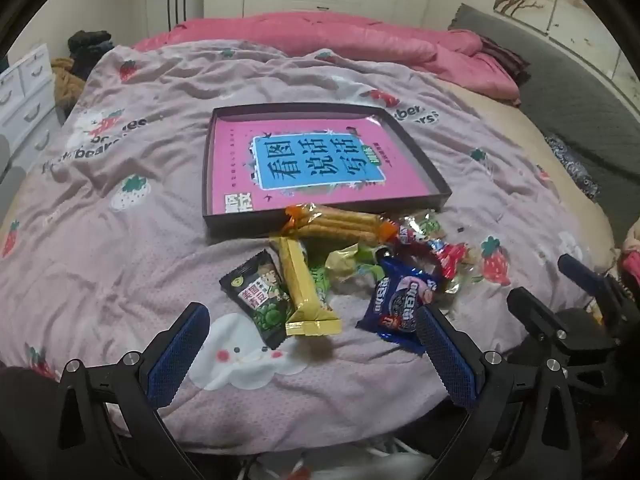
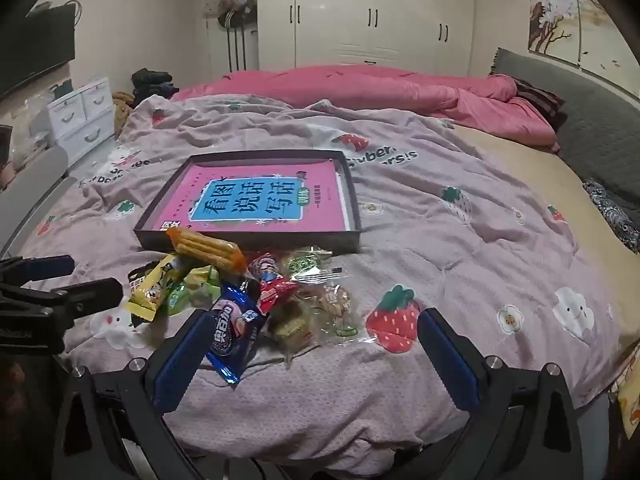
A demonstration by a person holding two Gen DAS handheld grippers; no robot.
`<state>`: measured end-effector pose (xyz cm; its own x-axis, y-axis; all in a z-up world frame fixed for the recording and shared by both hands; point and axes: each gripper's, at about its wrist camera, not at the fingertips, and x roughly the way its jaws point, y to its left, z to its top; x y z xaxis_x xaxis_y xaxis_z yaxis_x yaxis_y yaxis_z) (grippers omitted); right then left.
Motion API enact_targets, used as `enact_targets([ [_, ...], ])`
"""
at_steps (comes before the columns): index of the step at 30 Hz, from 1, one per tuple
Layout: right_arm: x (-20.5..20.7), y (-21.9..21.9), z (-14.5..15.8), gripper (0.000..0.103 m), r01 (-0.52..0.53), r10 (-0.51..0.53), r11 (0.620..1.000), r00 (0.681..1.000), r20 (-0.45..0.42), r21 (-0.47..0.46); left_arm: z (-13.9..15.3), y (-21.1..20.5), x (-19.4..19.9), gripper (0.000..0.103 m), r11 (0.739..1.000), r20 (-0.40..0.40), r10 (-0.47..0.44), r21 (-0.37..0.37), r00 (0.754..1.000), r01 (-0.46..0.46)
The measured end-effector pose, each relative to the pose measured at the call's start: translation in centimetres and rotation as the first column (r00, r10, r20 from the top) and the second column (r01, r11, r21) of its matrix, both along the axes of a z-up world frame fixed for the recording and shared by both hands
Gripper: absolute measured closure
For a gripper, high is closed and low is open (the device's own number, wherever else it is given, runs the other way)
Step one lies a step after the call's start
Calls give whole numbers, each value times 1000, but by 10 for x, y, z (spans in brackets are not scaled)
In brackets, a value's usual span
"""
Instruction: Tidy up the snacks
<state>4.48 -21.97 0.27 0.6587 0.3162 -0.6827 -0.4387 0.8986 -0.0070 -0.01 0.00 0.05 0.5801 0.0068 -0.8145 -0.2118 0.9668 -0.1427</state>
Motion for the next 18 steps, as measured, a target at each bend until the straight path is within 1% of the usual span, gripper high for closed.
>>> enact_targets([
  [2,-5,-4,1,1,7,-7,1000,1000,4,4,3,1,-1,1,1000,19,-5,5,1000,5],
  [3,-3,4,2,1,-9,9,999,1000,-12,-31,5,2,-2,1,1000,28,-7,10,1000,7],
  [4,3,8,1,1,-18,17,999,999,-42,-39,5,2,-4,1,1000,42,-9,15,999,8],
  [5,3,9,1,1,-19,17,999,999,-41,-36,1,-1,-9,1,1000,49,-13,25,999,12],
  [6,1,10,0,1,-21,20,999,999,-33,-29,1,-5,-2,1,999,16,-10,44,1000,9],
  [7,4,5,0,1,-26,26,1000,999,-44,-10,1,-6,-2,1,999,19,-13,52,1000,12],
  [9,3,6,1,1,-26,26,1000,999,-34,-6,1,-9,-5,1,997,30,-19,75,999,17],
  [18,1,8,1,1,-36,36,999,999,-23,-13,7,-8,-3,1,998,30,-15,65,999,13],
])
